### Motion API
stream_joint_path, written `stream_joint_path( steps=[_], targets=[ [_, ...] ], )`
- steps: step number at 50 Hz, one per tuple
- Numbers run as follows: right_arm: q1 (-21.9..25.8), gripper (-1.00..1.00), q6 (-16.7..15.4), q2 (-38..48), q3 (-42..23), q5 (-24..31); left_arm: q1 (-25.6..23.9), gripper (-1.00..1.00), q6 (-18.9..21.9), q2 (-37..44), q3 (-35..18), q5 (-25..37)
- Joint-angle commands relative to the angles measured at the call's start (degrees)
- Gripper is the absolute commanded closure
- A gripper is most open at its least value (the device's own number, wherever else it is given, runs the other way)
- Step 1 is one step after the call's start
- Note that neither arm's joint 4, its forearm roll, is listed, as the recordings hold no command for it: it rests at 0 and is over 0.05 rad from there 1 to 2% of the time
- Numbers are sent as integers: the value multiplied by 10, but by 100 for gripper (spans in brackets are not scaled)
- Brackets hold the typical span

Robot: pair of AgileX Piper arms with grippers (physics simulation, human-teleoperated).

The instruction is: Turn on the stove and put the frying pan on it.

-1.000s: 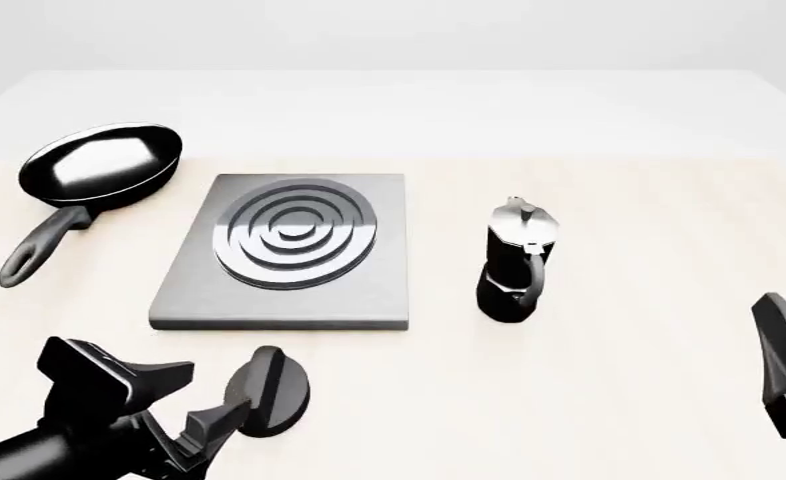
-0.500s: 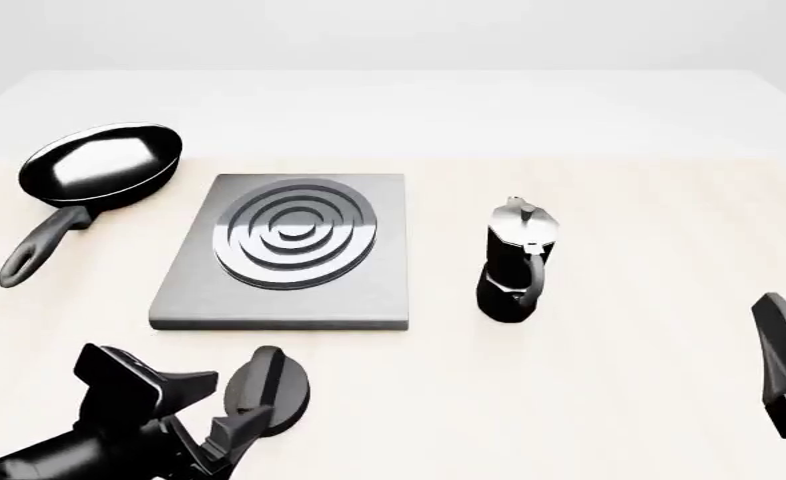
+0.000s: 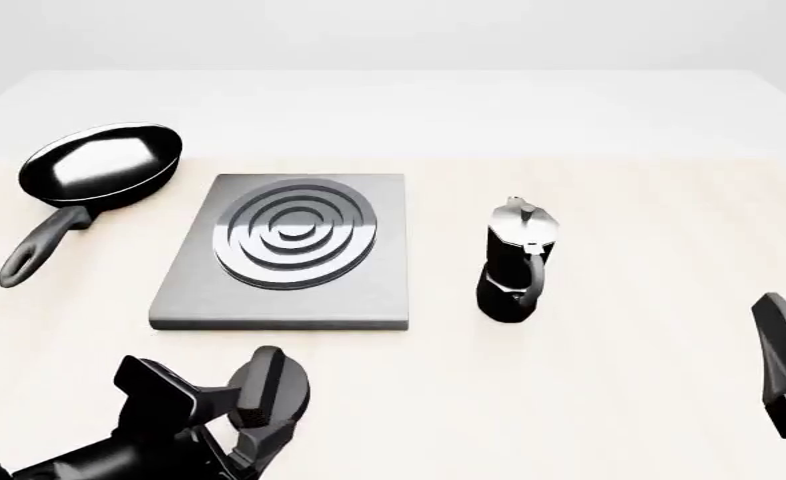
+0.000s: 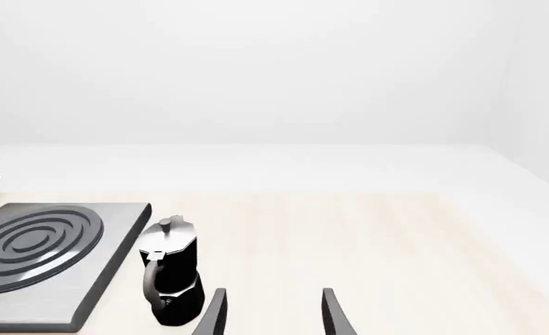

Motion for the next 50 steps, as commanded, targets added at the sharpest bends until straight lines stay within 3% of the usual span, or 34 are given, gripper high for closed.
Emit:
stream_joint_path(
  steps=[1, 8, 22, 42, 50],
  targets=[
    [0, -100, 0, 0, 0, 0, -15, -100, -12, 31, 0, -30],
    [0, -100, 0, 0, 0, 0, -35, -100, -19, -9, 0, 0],
    [0, -100, 0, 0, 0, 0, -71, -100, -32, 8, -4, -22],
    [0, -100, 0, 0, 0, 0, -46, -100, -19, -3, -39, 2],
    [0, -100, 0, 0, 0, 0, -51, -100, -21, -44, -48, 41]
  ],
)
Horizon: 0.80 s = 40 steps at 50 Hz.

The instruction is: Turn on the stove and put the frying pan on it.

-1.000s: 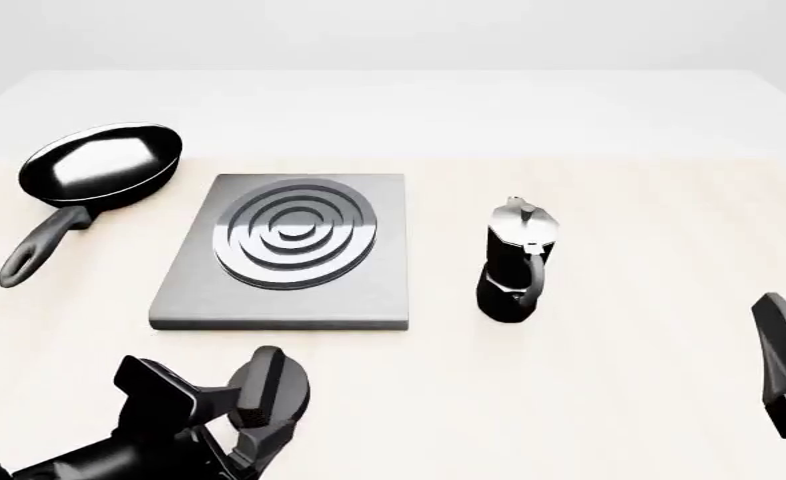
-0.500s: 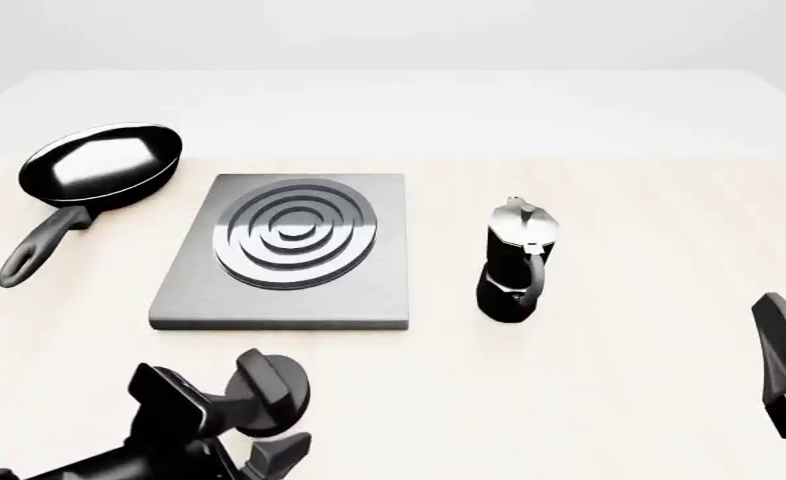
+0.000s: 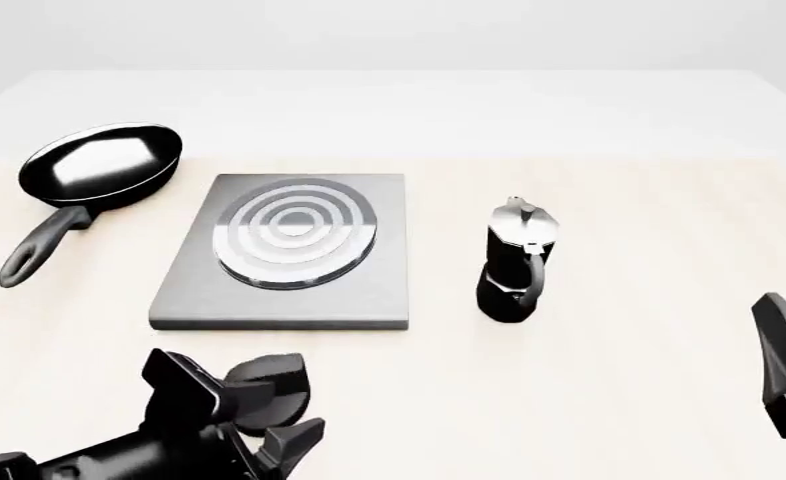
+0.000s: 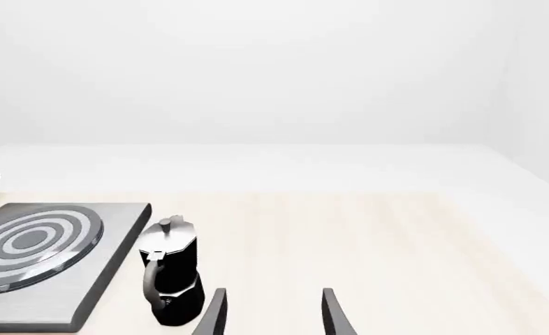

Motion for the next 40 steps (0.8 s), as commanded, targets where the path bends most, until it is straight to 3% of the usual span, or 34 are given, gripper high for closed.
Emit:
stream_joint_path(
  steps=[1, 15, 24, 30, 40],
  targets=[
    [0, -100, 0, 0, 0, 0, 7, -100, 4, -38, -17, 34],
    [0, -100, 0, 0, 0, 0, -19, -100, 24, -285, -14, 225],
    [0, -100, 0, 0, 0, 0, -2, -100, 57, -438, -43, 372],
    [0, -100, 0, 0, 0, 0, 17, -100, 85, -509, -62, 438],
    [0, -100, 0, 0, 0, 0, 35, -100, 96, -552, -90, 495]
  ],
)
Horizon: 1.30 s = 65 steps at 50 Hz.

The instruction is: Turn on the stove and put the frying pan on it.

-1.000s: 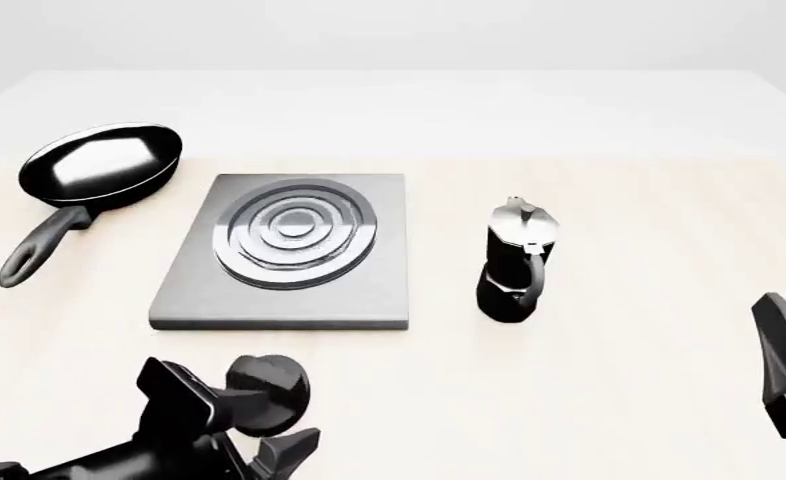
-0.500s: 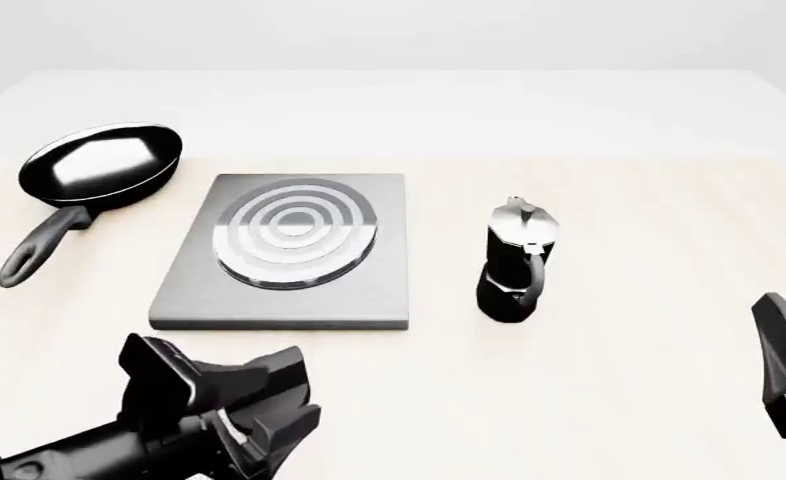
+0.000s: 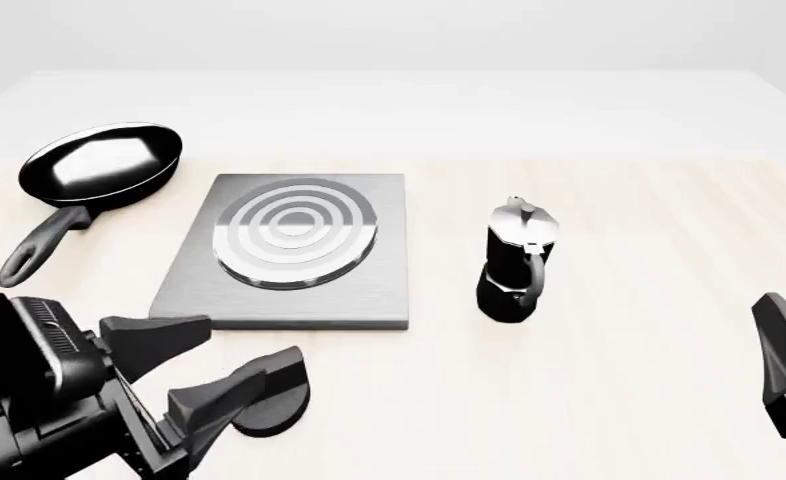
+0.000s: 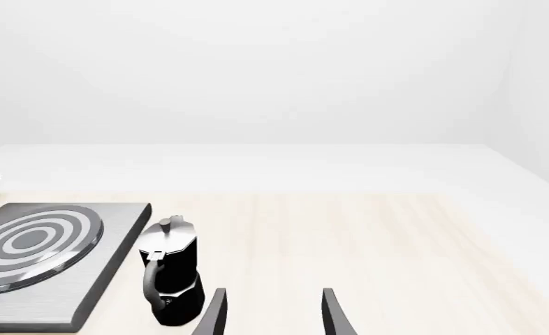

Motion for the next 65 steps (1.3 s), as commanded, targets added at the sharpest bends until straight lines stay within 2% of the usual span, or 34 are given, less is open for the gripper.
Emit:
stream_joint_path(
  steps=[1, 19, 21, 23, 29, 30, 43, 55, 65],
  targets=[
    [0, -100, 0, 0, 0, 0, 23, -100, 29, -87, -30, 90],
    [0, -100, 0, 0, 0, 0, 69, -100, 54, -144, -58, 145],
    [0, -100, 0, 0, 0, 0, 81, -100, 59, -149, -65, 155],
    [0, -100, 0, 0, 0, 0, 114, -100, 80, -177, -74, 175],
    [0, -100, 0, 0, 0, 0, 138, -100, 90, -177, -97, 198],
    [0, -100, 0, 0, 0, 0, 154, -100, 95, -183, -106, 208],
    [0, -100, 0, 0, 0, 0, 226, -100, 113, -141, -151, 212],
    [0, -100, 0, 0, 0, 0, 283, -100, 100, -72, -195, 201],
    [0, -100, 0, 0, 0, 0, 330, -100, 116, -36, -237, 203]
  ],
)
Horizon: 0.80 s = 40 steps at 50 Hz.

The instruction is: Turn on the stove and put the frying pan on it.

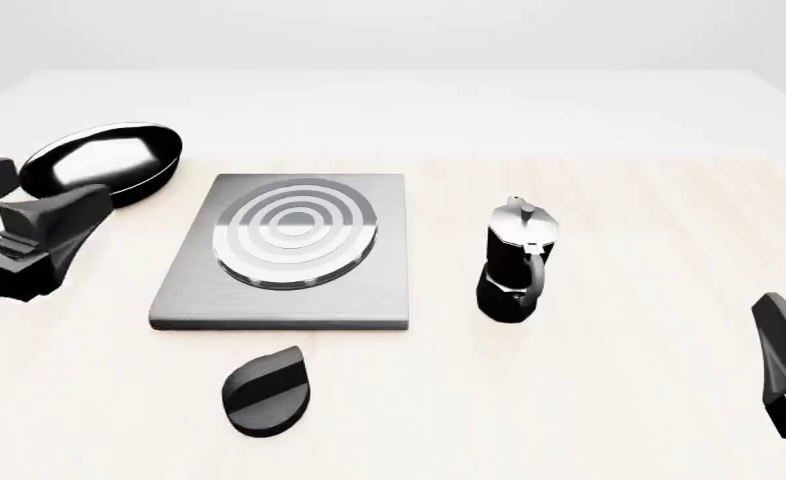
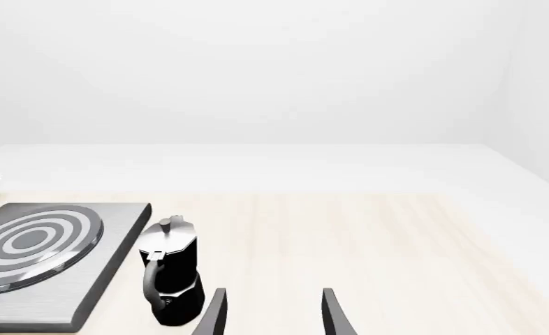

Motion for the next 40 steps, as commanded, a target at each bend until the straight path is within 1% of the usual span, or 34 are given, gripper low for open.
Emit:
stream_joint_path(
  steps=[1, 3, 4, 5, 7, 10, 12, 14, 16, 19, 23, 24, 27, 29, 30, 34, 40],
  targets=[
    [0, -100, 0, 0, 0, 0, 53, -100, 10, 42, -44, 2],
    [0, -100, 0, 0, 0, 0, 66, -100, 15, 49, -50, 1],
    [0, -100, 0, 0, 0, 0, 69, -100, 15, 55, -52, 1],
    [0, -100, 0, 0, 0, 0, 73, -100, 5, 69, -56, 4],
    [0, -100, 0, 0, 0, 0, 88, -100, 12, 66, -62, 4],
    [0, -100, 0, 0, 0, 0, 100, -100, 9, 83, -68, 6],
    [0, -100, 0, 0, 0, 0, 120, -100, 13, 94, -78, 6],
    [0, -100, 0, 0, 0, 0, 132, -100, 25, 98, -84, 5],
    [0, -100, 0, 0, 0, 0, 129, -100, 20, 108, -95, 13],
    [0, -100, 0, 0, 0, 0, 146, -100, 29, 121, -107, 14],
    [0, -100, 0, 0, 0, 0, 163, -100, 26, 141, -117, 13],
    [0, -100, 0, 0, 0, 0, 173, -100, 36, 143, -120, 10],
    [0, -100, 0, 0, 0, 0, 187, -100, 31, 161, -137, 15],
    [0, -100, 0, 0, 0, 0, 202, -100, 51, 164, -138, 7],
    [0, -100, 0, 0, 0, 0, 207, -100, 51, 168, -138, 4],
    [0, -100, 0, 0, 0, 0, 213, -100, 58, 180, -137, -3],
    [0, -100, 0, 0, 0, 0, 228, -100, 67, 211, -154, -9]
  ],
)
